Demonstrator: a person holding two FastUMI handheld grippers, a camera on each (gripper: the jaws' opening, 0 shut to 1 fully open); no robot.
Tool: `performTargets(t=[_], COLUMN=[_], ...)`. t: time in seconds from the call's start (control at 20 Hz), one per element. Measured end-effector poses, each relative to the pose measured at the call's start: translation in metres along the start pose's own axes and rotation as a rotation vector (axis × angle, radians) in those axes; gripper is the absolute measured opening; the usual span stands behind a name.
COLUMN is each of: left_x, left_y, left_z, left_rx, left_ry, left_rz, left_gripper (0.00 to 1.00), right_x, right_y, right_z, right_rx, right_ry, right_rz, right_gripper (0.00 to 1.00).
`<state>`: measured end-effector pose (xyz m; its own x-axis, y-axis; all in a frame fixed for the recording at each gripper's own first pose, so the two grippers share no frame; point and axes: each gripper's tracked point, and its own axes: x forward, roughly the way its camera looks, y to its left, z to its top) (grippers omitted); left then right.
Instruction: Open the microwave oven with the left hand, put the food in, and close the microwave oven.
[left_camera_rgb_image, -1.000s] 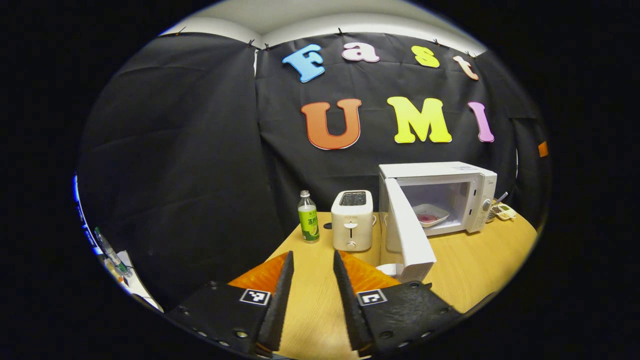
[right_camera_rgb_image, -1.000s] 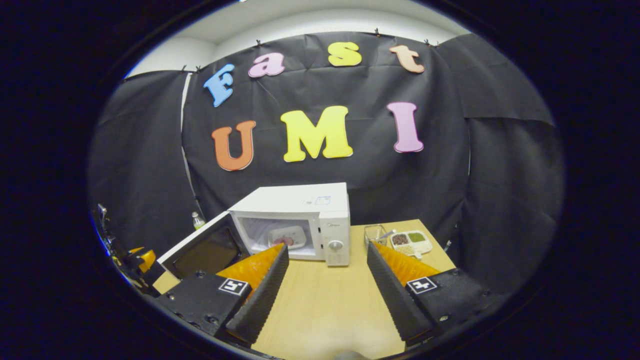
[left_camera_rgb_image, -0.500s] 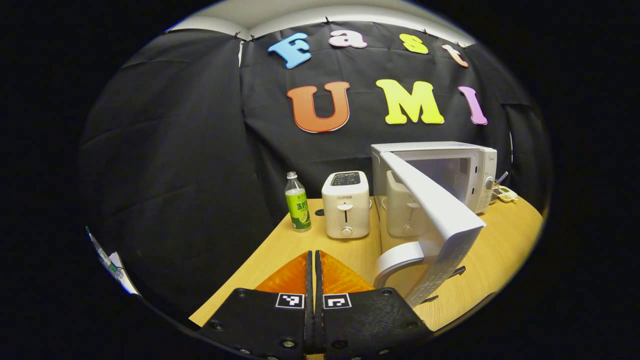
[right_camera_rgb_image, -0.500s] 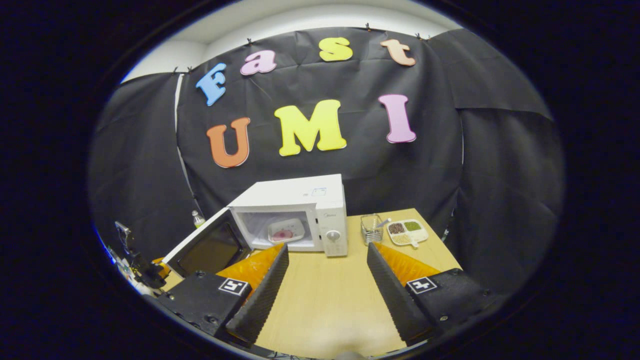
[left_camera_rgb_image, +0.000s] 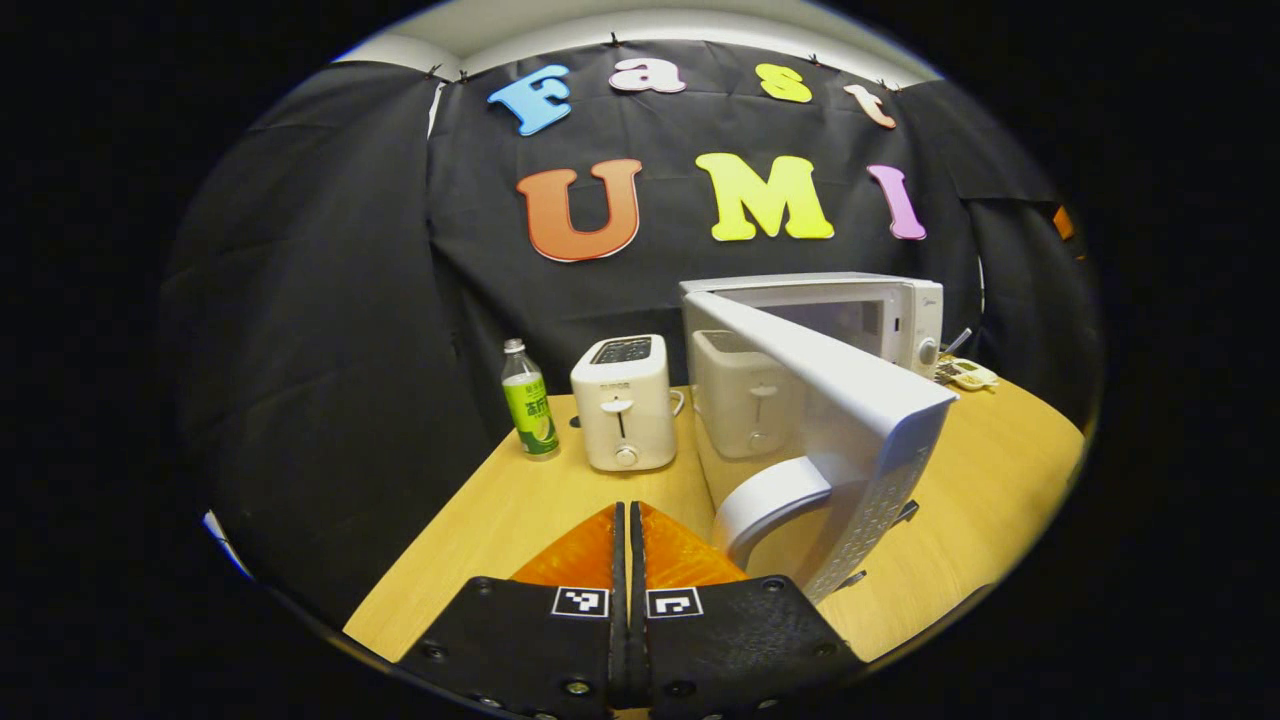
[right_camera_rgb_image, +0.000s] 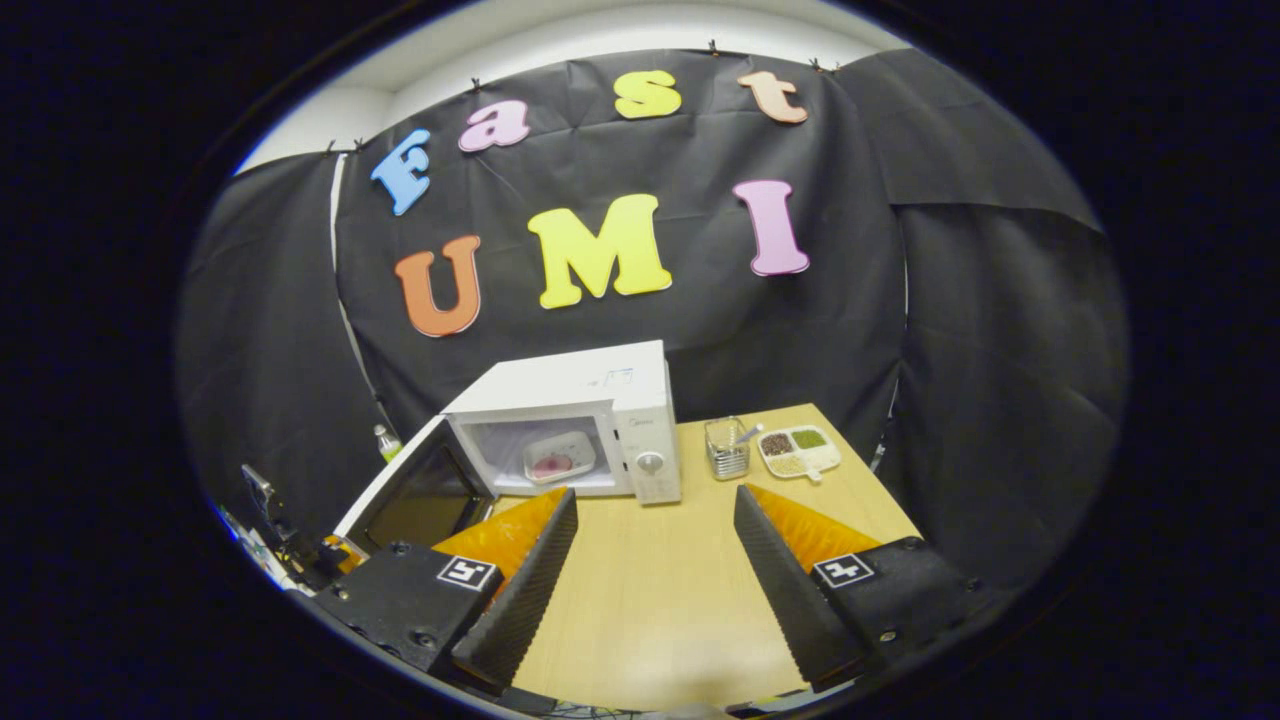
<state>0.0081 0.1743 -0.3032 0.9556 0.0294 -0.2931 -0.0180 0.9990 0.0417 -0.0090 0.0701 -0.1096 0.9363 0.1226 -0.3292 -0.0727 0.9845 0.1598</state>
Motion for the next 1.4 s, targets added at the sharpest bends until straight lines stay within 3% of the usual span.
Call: performTargets(t=[0.05, 0.65, 0.7, 0.75, 0.8, 0.85, 1.1, 1.4], left_x=[0.001, 0.036, 0.043, 0.051, 0.058, 0.065, 0.099, 0.151], left_y=[-0.013, -0.194, -0.205, -0.214, -0.223, -0.232, -0.271, -0.302], left_z=[0.003, 0.053, 0.057, 0.061, 0.065, 0.068, 0.081, 0.097], left_rx=[0.003, -0.027, -0.028, -0.028, -0.028, -0.027, -0.006, -0.008], left_ry=[-0.003, -0.105, -0.108, -0.111, -0.116, -0.117, -0.126, -0.122], left_rz=[-0.02, -0.294, -0.308, -0.317, -0.328, -0.341, -0.381, -0.371], left_gripper=[0.0, 0.0, 0.0, 0.0, 0.0, 0.0, 0.0, 0.0], right_x=[0.001, -0.004, -0.002, -0.001, 0.0, 0.002, 0.014, 0.034], right_y=[-0.003, -0.042, -0.047, -0.05, -0.056, -0.06, -0.076, -0.094], right_z=[0.0, 0.011, 0.012, 0.012, 0.013, 0.013, 0.02, 0.024], right_rx=[0.004, 0.015, 0.021, 0.023, 0.022, 0.022, 0.037, 0.041], right_ry=[0.003, 0.02, 0.024, 0.029, 0.034, 0.036, 0.042, 0.061], right_rz=[0.0, -0.029, -0.033, -0.039, -0.046, -0.051, -0.075, -0.084], right_gripper=[1.0, 1.0, 0.9, 1.0, 0.9, 1.0, 1.0, 1.0])
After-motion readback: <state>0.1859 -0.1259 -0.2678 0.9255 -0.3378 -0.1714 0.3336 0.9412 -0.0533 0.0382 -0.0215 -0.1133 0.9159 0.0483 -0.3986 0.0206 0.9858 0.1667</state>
